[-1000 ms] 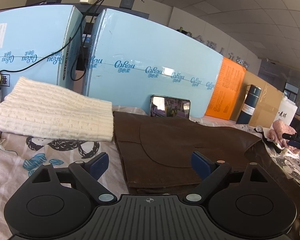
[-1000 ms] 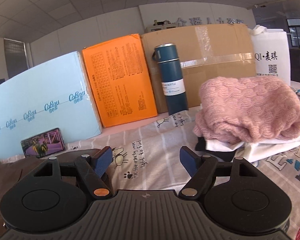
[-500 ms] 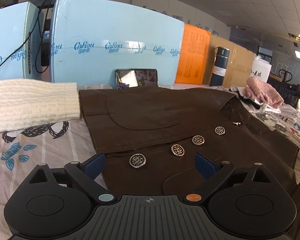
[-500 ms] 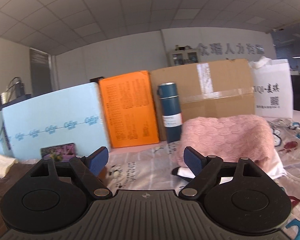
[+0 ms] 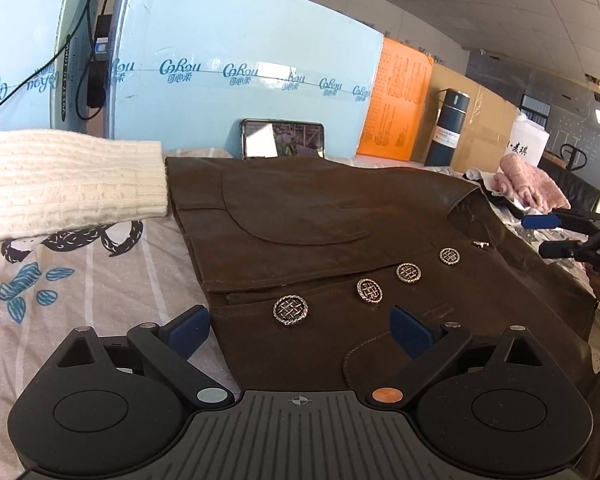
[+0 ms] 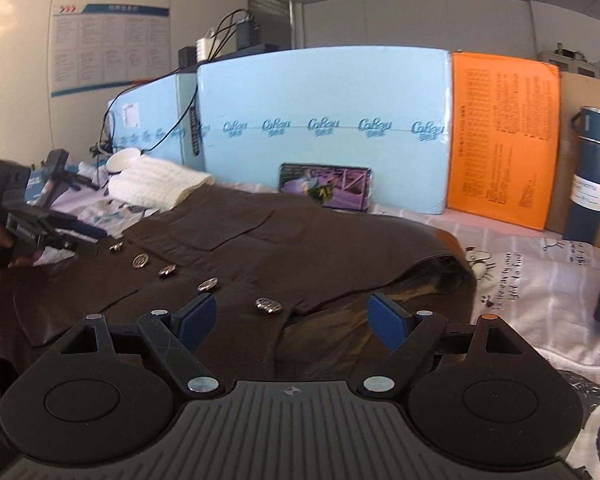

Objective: Fold clothes

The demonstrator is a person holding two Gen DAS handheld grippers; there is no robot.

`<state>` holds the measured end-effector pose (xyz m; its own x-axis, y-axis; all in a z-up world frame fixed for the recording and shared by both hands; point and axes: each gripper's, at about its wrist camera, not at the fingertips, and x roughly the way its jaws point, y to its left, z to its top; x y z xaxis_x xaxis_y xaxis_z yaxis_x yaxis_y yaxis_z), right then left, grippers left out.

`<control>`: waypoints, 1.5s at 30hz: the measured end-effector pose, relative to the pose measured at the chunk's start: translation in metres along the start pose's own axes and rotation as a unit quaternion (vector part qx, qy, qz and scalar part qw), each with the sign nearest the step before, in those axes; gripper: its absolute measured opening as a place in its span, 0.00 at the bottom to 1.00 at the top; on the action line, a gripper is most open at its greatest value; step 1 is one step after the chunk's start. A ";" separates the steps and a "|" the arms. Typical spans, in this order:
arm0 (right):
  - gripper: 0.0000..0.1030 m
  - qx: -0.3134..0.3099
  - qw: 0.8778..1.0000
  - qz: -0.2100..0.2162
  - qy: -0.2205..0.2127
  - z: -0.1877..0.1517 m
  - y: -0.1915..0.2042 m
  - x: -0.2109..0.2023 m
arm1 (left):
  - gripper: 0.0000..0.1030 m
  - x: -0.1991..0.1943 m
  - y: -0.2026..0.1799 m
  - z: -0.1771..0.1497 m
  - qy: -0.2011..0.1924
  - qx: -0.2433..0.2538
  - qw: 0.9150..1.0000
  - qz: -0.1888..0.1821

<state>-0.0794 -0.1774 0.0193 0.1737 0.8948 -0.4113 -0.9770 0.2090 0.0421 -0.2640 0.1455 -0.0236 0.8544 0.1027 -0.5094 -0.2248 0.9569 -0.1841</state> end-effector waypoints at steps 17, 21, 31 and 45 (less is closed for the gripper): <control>0.84 -0.017 0.997 -0.020 0.073 -0.020 0.002 0.023 | 0.96 -0.006 0.025 0.001 -0.031 -0.063 0.993 -0.092; 0.84 -0.014 0.997 -0.018 0.075 -0.020 0.001 0.024 | 0.96 -0.002 0.030 0.003 -0.031 -0.067 0.994 -0.082; 0.84 -0.011 0.997 -0.018 0.079 -0.021 0.000 0.024 | 0.96 0.014 0.031 0.014 -0.002 -0.037 0.996 -0.085; 0.86 -0.008 0.996 -0.019 0.082 -0.022 -0.002 0.027 | 0.87 -0.006 0.015 0.000 -0.003 -0.004 0.991 -0.133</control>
<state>-0.0754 -0.1623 -0.0115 0.1887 0.8093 -0.5562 -0.9723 0.2333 0.0096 -0.2724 0.1591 -0.0231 0.8867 -0.1521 -0.4366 0.0061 0.9481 -0.3178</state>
